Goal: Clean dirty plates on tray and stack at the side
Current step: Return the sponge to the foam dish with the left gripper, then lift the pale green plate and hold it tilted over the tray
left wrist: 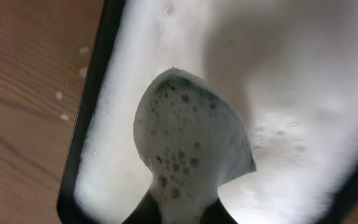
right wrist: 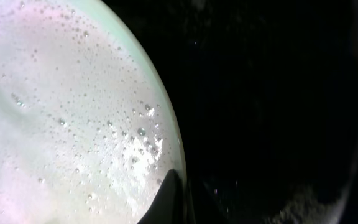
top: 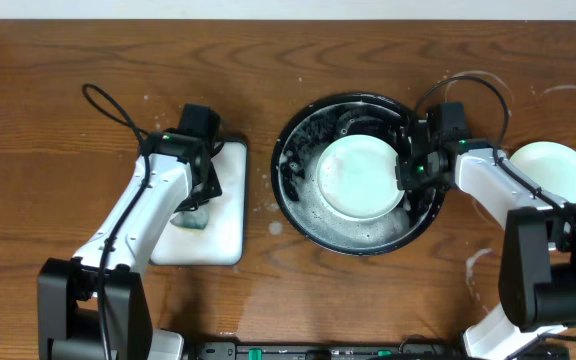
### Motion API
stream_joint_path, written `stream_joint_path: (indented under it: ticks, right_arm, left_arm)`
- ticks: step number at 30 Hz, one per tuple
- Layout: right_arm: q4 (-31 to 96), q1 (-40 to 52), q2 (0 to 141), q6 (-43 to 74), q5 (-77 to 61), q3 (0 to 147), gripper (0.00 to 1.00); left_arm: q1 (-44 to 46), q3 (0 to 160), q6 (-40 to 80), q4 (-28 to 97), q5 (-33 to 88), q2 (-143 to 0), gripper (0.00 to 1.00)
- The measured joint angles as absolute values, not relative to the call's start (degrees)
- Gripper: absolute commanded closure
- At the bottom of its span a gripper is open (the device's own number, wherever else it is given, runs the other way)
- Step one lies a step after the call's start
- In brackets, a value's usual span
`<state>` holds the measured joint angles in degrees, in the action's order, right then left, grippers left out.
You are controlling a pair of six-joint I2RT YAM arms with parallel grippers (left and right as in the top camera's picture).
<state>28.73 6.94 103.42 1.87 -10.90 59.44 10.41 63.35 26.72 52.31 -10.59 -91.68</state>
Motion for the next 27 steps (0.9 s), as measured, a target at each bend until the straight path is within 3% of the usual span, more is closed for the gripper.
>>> stream_joint_path:
  ticks: [1, 2, 7, 16, 27]
  right_arm:
    - [29.1, 7.0, 102.7, 1.8, -10.9, 59.4, 0.99]
    - [29.5, 7.1, 101.4, 1.8, -10.7, 59.3, 0.99]
    - [31.1, 9.3, 92.1, 0.8, -7.9, 59.2, 0.99]
    - [34.9, 19.9, 80.6, 0.1, 12.2, 59.2, 0.99]
    - [35.1, 32.6, 78.6, -2.8, 36.4, 59.2, 0.99]
  left_arm:
    - [10.2, 63.3, 26.5, 52.3, -10.4, -91.7, 0.59]
    - [10.0, 63.3, 26.6, 51.9, -10.3, -91.7, 0.52]
    - [9.9, 63.3, 26.5, 52.0, -9.6, -91.7, 0.25]
    - [9.9, 63.3, 26.7, 52.1, -9.3, -91.7, 0.19]
    - [9.9, 63.3, 26.7, 52.0, -9.4, -91.7, 0.19]
